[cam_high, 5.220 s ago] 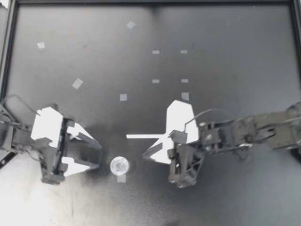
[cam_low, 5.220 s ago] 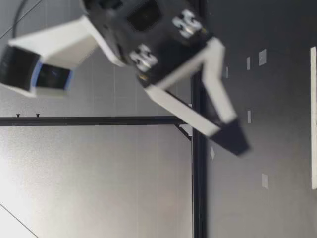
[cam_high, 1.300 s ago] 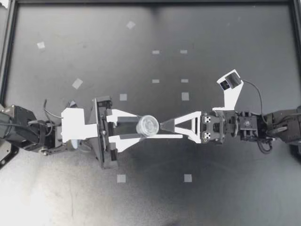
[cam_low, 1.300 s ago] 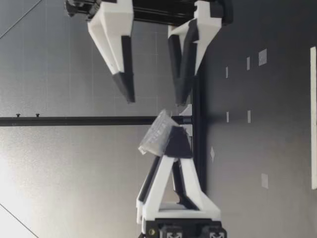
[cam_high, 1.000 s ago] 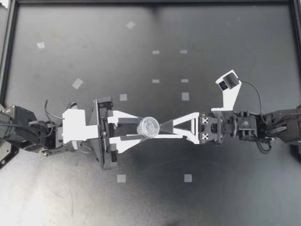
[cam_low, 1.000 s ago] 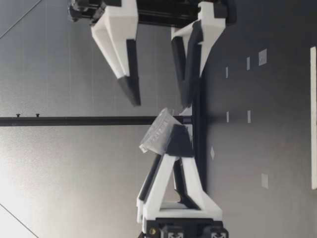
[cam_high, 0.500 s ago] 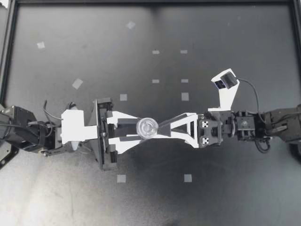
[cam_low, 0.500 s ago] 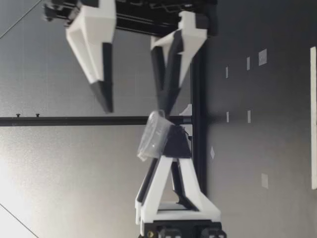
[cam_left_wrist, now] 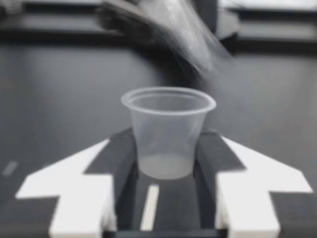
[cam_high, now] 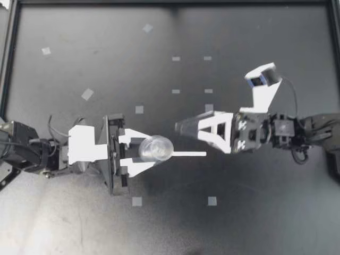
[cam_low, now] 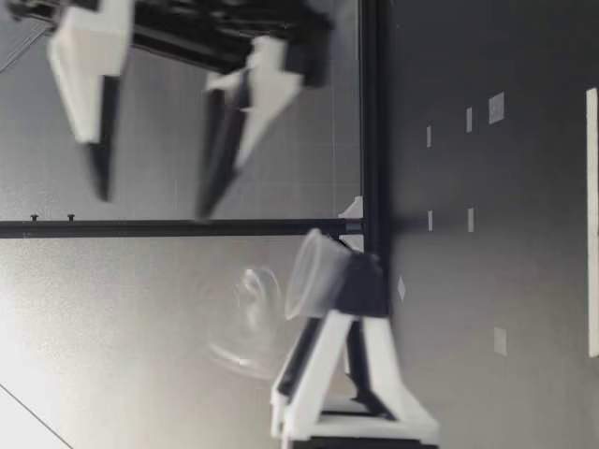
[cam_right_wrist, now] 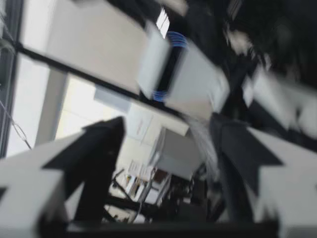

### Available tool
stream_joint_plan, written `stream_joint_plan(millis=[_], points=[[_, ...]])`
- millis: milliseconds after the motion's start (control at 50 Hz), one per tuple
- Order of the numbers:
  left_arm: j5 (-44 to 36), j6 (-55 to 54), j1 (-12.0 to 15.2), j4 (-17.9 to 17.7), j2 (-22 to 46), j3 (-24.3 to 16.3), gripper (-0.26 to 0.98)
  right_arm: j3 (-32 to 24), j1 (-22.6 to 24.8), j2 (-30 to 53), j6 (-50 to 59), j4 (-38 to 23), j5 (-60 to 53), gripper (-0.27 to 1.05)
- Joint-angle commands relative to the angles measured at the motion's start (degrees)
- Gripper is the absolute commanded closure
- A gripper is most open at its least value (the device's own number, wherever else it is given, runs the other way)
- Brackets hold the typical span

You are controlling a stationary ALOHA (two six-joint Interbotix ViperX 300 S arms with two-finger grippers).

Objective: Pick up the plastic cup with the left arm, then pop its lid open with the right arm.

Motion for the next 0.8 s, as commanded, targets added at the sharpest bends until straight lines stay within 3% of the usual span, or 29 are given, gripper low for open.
stream_joint_plan(millis=[0, 220, 380, 640, 780], points=[[-0.35, 0.09, 0.0, 0.09, -1.05, -0.53, 0.57, -0.79, -0.62, -2.72, -1.41, -0.7, -0.53, 0.09], [-0.35, 0.09, 0.0, 0.09, -1.32, -0.53, 0.57, -0.26, -1.32, -4.92, -13.1, -6.06, 1.49, 0.1], [-0.35, -0.44, 0.0, 0.09, -1.49, -0.53, 0.57, 0.26, -1.23, -6.24, -34.8, -10.11, 7.29, 0.1], [-0.35, -0.62, 0.0, 0.09, -1.93, -0.88, 0.57, 1.05, 0.53, -6.5, -61.35, -10.46, 16.79, 0.1], [-0.35, -0.62, 0.0, 0.09, -1.93, -0.88, 0.57, 0.62, 1.58, -5.98, -65.13, -10.37, 16.87, 0.1]])
